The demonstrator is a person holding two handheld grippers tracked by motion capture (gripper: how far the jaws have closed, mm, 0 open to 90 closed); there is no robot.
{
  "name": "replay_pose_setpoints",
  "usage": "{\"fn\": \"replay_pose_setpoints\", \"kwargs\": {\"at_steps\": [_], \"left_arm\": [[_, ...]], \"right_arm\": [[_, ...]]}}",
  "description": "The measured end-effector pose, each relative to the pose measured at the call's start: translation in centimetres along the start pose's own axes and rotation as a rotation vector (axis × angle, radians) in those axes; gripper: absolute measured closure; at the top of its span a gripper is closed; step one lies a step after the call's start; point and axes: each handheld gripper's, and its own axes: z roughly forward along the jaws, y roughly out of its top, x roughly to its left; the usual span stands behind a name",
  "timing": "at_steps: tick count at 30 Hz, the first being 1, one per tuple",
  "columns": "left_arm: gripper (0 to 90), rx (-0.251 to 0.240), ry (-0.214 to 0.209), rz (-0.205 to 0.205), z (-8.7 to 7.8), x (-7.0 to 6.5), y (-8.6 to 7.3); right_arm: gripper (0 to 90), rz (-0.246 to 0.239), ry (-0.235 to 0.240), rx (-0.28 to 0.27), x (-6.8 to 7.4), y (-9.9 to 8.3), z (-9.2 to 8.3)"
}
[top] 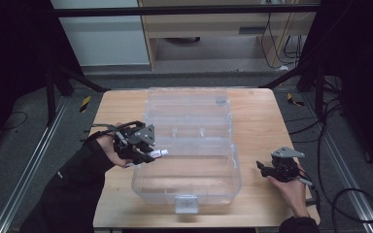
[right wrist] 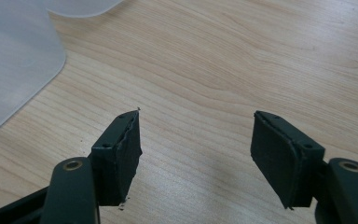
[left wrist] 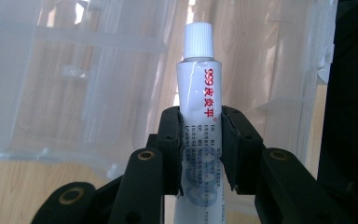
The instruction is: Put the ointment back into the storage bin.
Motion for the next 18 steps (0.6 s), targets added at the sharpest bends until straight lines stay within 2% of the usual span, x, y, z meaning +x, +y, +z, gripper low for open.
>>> {"fn": "replay_pose_setpoints", "kwargs": {"at_steps": [9,14,18], "left_arm": [[70.2,0.002,-0.046,0.058,1.9,-0.4,1.8],[70.2,0.006,-0.074,0.065,3.2,-0.7,2.1],[70.2,0.009,-0.094,0.087,4.3,-0.9,2.3]], "right_arm": [[33.1,0.000,0.003,0.002,0.0,-0.1,0.0],[33.1,-0.002,0.003,0.007,0.0,-0.1,0.1],[33.1,-0.004,0.003,0.011,0.0,-0.1,0.1]]}}
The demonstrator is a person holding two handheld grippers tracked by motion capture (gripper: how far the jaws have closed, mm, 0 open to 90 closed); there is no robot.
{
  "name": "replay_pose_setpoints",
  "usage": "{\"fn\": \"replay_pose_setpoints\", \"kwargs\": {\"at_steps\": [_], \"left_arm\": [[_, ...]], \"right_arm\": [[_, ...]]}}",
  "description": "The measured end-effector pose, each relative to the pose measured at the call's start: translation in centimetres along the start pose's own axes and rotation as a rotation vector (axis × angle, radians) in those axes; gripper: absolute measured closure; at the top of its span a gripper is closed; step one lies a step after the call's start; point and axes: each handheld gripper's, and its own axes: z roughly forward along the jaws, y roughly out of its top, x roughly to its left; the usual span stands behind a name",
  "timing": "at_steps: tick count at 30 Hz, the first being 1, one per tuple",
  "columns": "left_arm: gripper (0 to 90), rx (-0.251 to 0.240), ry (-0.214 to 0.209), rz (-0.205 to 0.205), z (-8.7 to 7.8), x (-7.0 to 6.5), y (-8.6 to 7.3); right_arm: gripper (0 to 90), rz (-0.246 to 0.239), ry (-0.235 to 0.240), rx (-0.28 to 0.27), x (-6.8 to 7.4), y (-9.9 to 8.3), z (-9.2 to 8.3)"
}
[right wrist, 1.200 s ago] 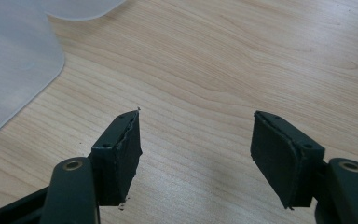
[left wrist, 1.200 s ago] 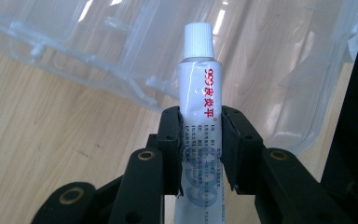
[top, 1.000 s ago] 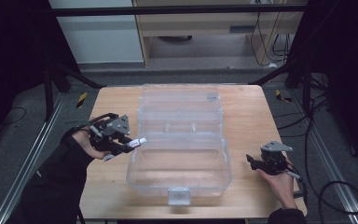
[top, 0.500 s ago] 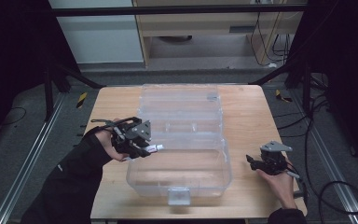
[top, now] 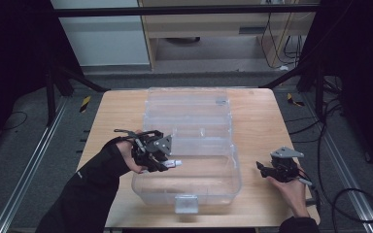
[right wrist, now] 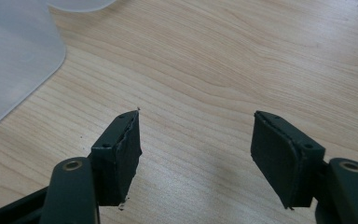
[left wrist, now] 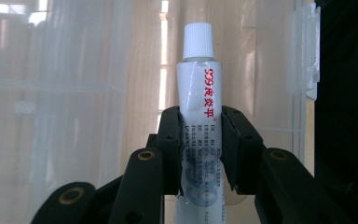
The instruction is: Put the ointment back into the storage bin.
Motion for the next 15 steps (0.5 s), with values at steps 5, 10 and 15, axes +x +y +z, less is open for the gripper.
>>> {"fn": "replay_pose_setpoints", "kwargs": {"at_steps": [5,10,15], "left_arm": [[70.2,0.017,-0.024,0.007,1.1,-0.1,0.0],[70.2,0.036,-0.044,0.023,2.4,-0.1,-0.3],[70.2,0.039,-0.056,0.025,3.4,-0.1,-0.5]], "right_arm": [[33.1,-0.001,0.001,0.004,0.0,0.0,0.0],[33.1,-0.004,0.005,0.009,0.0,-0.1,0.1],[33.1,-0.002,0.008,0.012,0.0,-0.1,0.2]]}}
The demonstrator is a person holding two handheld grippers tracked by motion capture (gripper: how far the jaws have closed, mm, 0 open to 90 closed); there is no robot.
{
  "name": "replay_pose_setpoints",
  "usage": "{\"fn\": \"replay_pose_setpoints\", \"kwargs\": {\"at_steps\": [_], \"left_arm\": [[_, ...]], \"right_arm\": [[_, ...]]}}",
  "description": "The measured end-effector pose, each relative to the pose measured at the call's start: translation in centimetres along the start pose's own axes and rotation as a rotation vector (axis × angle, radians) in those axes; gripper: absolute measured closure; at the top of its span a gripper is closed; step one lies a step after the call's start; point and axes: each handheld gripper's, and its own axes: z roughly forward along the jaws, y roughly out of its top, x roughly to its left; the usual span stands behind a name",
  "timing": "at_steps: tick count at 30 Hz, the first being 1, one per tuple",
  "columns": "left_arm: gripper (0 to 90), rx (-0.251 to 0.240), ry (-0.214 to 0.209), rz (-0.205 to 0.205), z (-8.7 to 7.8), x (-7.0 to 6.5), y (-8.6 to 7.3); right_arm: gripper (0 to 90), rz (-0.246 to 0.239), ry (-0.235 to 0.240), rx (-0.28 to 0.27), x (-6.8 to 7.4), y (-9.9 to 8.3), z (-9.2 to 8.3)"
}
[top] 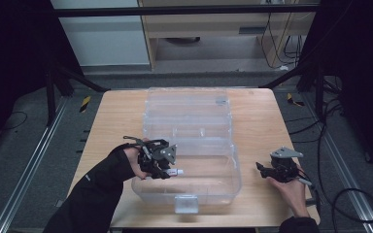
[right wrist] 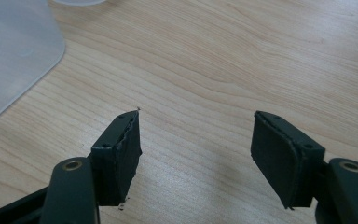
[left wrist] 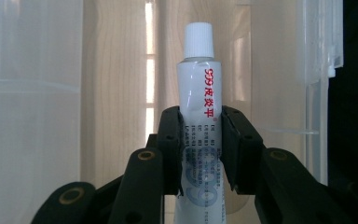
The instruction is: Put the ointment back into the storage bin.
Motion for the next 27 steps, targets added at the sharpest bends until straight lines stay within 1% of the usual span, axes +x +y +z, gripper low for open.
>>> {"fn": "replay_pose_setpoints", "kwargs": {"at_steps": [4,9,10,12,13,14,15,18,20,21,22,23,25,26,27], "left_arm": [[70.2,0.012,-0.007,0.004,0.5,0.1,-0.1],[70.2,0.028,-0.024,-0.001,1.3,0.2,-0.4],[70.2,0.030,-0.022,0.005,1.5,0.2,-0.5],[70.1,0.029,-0.031,-0.004,1.9,0.3,-0.6],[70.1,0.030,-0.029,-0.001,2.0,0.3,-0.6],[70.1,0.032,-0.035,-0.075,2.3,-0.2,-0.8],[70.1,0.035,-0.032,-0.082,2.4,-0.2,-0.8],[70.1,0.035,-0.042,-0.064,2.8,0.0,-1.0],[70.1,0.038,-0.047,-0.069,3.1,0.0,-1.1],[70.1,0.041,-0.051,-0.083,3.3,0.0,-1.1],[70.1,0.045,-0.053,-0.075,3.6,0.0,-1.2],[70.1,0.046,-0.054,-0.088,3.7,0.0,-1.2],[70.1,0.046,-0.061,-0.088,4.0,0.0,-1.3],[70.1,0.049,-0.060,-0.079,4.2,0.0,-1.3],[70.1,0.050,-0.061,-0.086,4.2,0.0,-1.3]], "right_arm": [[33.1,-0.008,-0.003,0.003,0.0,0.0,0.0],[33.1,-0.005,0.001,0.003,0.0,0.0,0.1],[33.0,-0.007,0.002,0.006,0.1,0.0,0.1],[33.0,-0.007,0.002,0.008,0.1,0.0,0.1],[33.0,-0.010,0.003,0.007,0.1,0.0,0.1],[33.0,-0.010,0.003,0.008,0.1,0.0,0.1],[33.0,-0.010,0.003,0.008,0.1,0.0,0.1],[33.0,-0.010,0.003,0.009,0.1,0.0,0.1],[33.0,-0.018,-0.001,0.010,0.0,-0.1,0.2],[33.0,-0.015,0.001,0.013,0.1,-0.1,0.2],[32.9,-0.015,0.002,0.014,0.1,-0.1,0.2],[32.8,-0.015,0.003,0.015,0.1,-0.1,0.2],[32.8,-0.013,0.004,0.017,0.1,-0.1,0.2],[32.8,-0.013,0.004,0.018,0.1,-0.1,0.2],[32.8,-0.013,0.004,0.018,0.1,-0.1,0.2]]}}
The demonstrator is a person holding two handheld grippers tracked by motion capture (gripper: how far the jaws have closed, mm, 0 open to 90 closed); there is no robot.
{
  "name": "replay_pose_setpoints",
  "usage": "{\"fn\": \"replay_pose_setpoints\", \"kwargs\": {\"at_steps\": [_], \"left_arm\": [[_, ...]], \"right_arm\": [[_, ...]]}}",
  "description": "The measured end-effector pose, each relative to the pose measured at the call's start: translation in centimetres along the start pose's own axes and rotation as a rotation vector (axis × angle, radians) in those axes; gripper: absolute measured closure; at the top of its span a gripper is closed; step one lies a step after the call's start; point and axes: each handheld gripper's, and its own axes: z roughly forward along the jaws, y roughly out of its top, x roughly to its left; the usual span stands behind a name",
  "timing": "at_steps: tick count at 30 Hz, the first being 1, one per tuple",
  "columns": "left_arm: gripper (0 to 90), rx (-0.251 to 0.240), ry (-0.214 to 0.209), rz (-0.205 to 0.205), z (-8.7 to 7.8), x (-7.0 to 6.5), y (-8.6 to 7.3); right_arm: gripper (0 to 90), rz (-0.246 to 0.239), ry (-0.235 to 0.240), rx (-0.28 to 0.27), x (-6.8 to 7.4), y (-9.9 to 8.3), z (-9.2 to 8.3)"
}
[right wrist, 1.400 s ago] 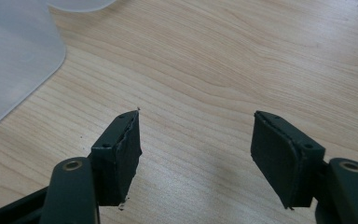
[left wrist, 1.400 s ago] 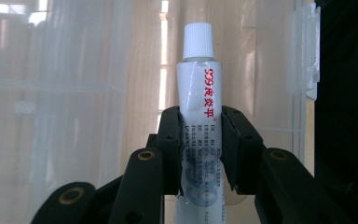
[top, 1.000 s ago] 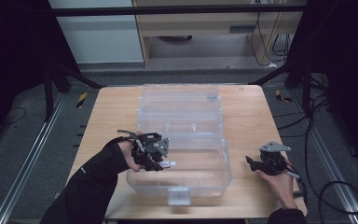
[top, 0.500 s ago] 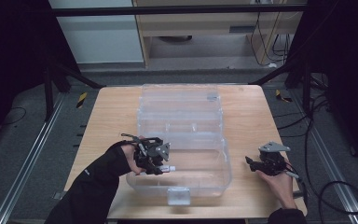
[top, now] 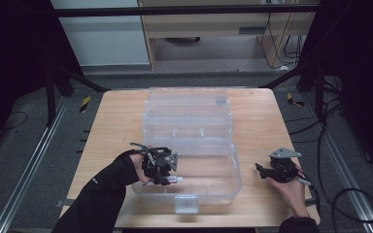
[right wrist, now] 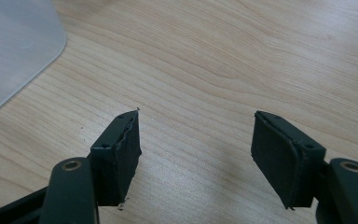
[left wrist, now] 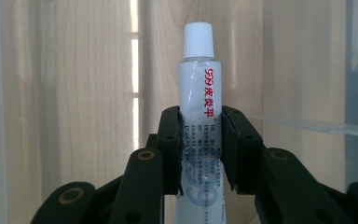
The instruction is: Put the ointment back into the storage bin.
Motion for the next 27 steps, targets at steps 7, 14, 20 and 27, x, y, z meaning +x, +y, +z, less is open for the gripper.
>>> {"fn": "replay_pose_setpoints", "kwargs": {"at_steps": [7,14,20,27], "left_arm": [[70.1,0.021,-0.012,0.017,0.6,0.3,-0.1],[70.0,0.034,-0.030,0.003,1.3,0.2,-0.4],[69.9,0.045,-0.040,0.017,1.7,0.3,-0.3],[69.8,0.063,-0.045,0.028,2.1,0.4,-0.2]], "right_arm": [[32.2,-0.008,0.001,0.004,0.0,0.0,0.1],[31.9,-0.009,0.004,0.007,0.0,0.0,0.1],[31.7,-0.010,0.005,0.004,0.0,0.0,0.1],[31.3,-0.010,0.008,0.006,0.0,0.0,0.1]]}}
